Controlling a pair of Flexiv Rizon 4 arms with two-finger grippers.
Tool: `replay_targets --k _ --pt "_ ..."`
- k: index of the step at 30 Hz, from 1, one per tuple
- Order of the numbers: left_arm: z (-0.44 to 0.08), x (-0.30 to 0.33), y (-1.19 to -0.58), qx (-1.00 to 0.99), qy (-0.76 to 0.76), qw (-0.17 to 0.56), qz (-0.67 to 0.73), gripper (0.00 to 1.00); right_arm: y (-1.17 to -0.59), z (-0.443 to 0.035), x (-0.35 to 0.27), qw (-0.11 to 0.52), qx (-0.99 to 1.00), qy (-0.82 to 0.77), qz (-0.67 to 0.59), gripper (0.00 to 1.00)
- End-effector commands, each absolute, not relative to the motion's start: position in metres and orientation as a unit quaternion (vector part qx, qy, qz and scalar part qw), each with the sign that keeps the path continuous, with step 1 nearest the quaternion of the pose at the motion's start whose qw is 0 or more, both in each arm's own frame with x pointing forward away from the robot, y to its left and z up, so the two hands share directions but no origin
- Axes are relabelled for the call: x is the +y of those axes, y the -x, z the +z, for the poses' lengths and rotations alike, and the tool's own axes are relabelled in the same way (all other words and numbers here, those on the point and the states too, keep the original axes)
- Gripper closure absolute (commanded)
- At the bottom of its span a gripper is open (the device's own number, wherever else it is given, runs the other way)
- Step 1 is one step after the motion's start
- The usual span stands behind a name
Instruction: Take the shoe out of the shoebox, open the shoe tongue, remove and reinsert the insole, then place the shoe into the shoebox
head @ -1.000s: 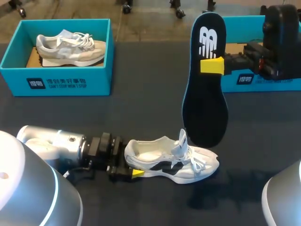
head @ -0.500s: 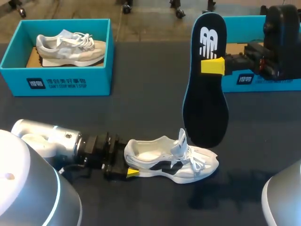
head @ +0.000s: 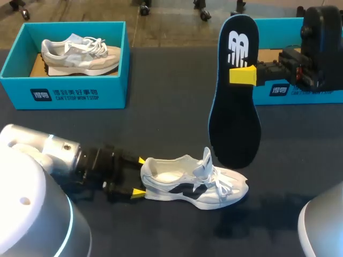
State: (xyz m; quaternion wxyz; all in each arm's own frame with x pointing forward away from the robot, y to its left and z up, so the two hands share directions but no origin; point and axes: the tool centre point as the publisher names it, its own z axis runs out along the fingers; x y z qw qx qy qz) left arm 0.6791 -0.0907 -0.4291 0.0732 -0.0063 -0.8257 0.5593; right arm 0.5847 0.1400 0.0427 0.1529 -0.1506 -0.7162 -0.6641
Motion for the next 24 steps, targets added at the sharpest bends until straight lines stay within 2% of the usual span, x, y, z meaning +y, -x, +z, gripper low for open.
replay_targets --k 1,5,17,22,23,24 --pt "-0.410 -0.077 -0.677 -0.852 0.019 0.070 0.519 0.00 -0.589 0.043 0.144 0.155 -0.717 0.150 -0.663 1.00" --pt "-0.403 -0.069 -0.679 -0.892 0.074 0.023 0.445 0.00 -0.589 0.043 0.144 0.155 -0.717 0.150 -0.663 1.00" --pt "-0.400 -0.068 -0.679 -0.895 0.074 0.024 0.439 0.00 -0.589 0.043 0.144 0.155 -0.717 0.150 -0.663 1.00" --pt "-0.378 -0.061 -0.685 -0.932 0.108 0.035 0.343 0.00 -0.589 0.043 0.144 0.155 -0.717 0.150 -0.663 1.00" --pt "-0.374 -0.061 -0.684 -0.946 0.102 0.024 0.306 0.00 -0.589 0.043 0.144 0.155 -0.717 0.150 -0.663 1.00" --pt "-0.371 -0.062 -0.686 -0.962 0.079 -0.034 0.259 0.00 -0.589 0.043 0.144 0.155 -0.717 0.150 -0.663 1.00"
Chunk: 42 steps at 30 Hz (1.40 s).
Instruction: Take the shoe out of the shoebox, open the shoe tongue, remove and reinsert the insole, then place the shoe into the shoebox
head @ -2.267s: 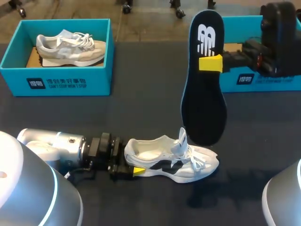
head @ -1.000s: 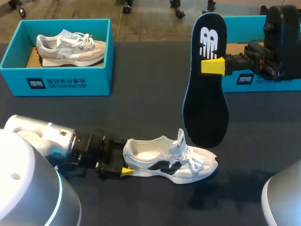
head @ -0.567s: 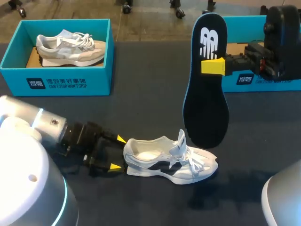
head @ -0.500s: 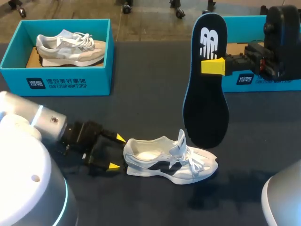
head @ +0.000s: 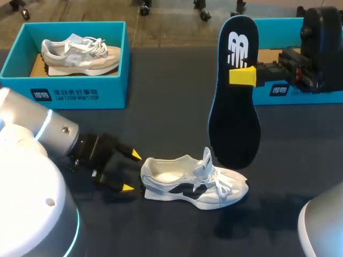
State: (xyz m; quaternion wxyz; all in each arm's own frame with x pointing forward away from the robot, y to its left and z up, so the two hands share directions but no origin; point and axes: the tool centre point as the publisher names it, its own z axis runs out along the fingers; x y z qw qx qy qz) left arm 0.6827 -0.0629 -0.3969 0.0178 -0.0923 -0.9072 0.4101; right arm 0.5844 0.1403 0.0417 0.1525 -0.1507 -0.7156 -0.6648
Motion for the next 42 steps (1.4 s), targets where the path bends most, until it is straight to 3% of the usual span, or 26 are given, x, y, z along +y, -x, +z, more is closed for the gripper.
replay_targets --k 1,14,19,27,42 --pt "-0.371 -0.062 -0.686 -0.962 0.079 -0.034 0.259 0.00 -0.589 0.043 0.144 0.155 -0.717 0.150 -0.663 1.00" --pt "-0.371 -0.062 -0.686 -0.962 0.079 -0.034 0.259 0.00 -0.589 0.043 0.144 0.155 -0.717 0.150 -0.663 1.00" --pt "-0.360 -0.069 -0.694 -0.977 0.059 -0.009 0.207 0.00 -0.589 0.043 0.144 0.155 -0.717 0.150 -0.663 1.00" --pt "-0.346 -0.077 -0.682 -0.991 0.065 -0.049 0.102 0.00 -0.589 0.043 0.144 0.155 -0.717 0.150 -0.663 1.00" --pt "-0.352 -0.083 -0.681 -0.997 0.040 -0.036 0.055 0.00 -0.589 0.043 0.144 0.155 -0.717 0.150 -0.663 1.00"
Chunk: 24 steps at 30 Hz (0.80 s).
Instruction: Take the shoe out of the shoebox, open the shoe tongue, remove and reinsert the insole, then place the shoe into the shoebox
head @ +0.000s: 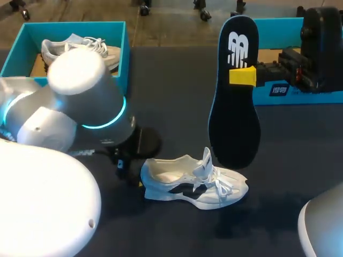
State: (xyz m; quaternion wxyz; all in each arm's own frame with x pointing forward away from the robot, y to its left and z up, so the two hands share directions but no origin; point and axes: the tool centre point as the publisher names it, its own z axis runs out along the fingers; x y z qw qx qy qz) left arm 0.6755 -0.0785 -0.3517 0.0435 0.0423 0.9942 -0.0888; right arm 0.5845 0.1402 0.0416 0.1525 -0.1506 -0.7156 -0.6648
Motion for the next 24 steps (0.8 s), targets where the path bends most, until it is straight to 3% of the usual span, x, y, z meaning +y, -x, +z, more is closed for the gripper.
replay_targets --k 1,6,14,24 --pt "-0.351 -0.083 -0.681 0.997 -0.040 0.035 -0.055 0.00 -0.589 0.043 0.144 0.155 -0.717 0.150 -0.663 1.00" --pt "-0.334 -0.085 -0.686 0.995 -0.056 0.003 -0.081 0.00 -0.589 0.043 0.144 0.155 -0.717 0.150 -0.663 1.00" --pt "-0.309 -0.109 -0.690 0.993 -0.078 0.012 -0.087 0.00 -0.589 0.043 0.144 0.155 -0.717 0.150 -0.663 1.00" --pt "-0.326 -0.151 -0.690 0.992 -0.092 0.013 -0.085 0.00 -0.589 0.043 0.144 0.155 -0.717 0.150 -0.663 1.00"
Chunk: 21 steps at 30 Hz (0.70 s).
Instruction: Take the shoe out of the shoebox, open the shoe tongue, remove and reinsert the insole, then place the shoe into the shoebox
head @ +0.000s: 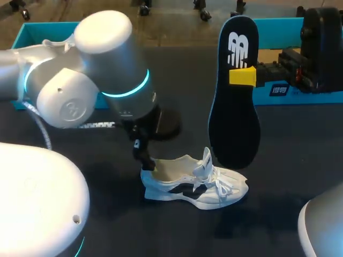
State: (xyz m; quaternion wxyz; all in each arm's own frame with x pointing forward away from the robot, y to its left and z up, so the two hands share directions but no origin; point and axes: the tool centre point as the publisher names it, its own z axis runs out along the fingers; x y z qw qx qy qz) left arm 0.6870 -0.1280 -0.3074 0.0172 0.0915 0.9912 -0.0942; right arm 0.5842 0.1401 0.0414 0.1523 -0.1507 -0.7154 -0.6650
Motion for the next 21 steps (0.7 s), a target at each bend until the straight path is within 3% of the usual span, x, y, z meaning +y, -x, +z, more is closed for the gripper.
replay_targets --k 1,21 --pt "-0.329 -0.154 -0.691 0.992 -0.090 0.019 -0.085 0.00 -0.589 0.043 0.144 0.155 -0.717 0.150 -0.663 1.00" --pt "-0.382 -0.193 -0.709 0.994 -0.046 0.048 -0.087 0.00 -0.589 0.043 0.144 0.155 -0.717 0.150 -0.663 1.00"
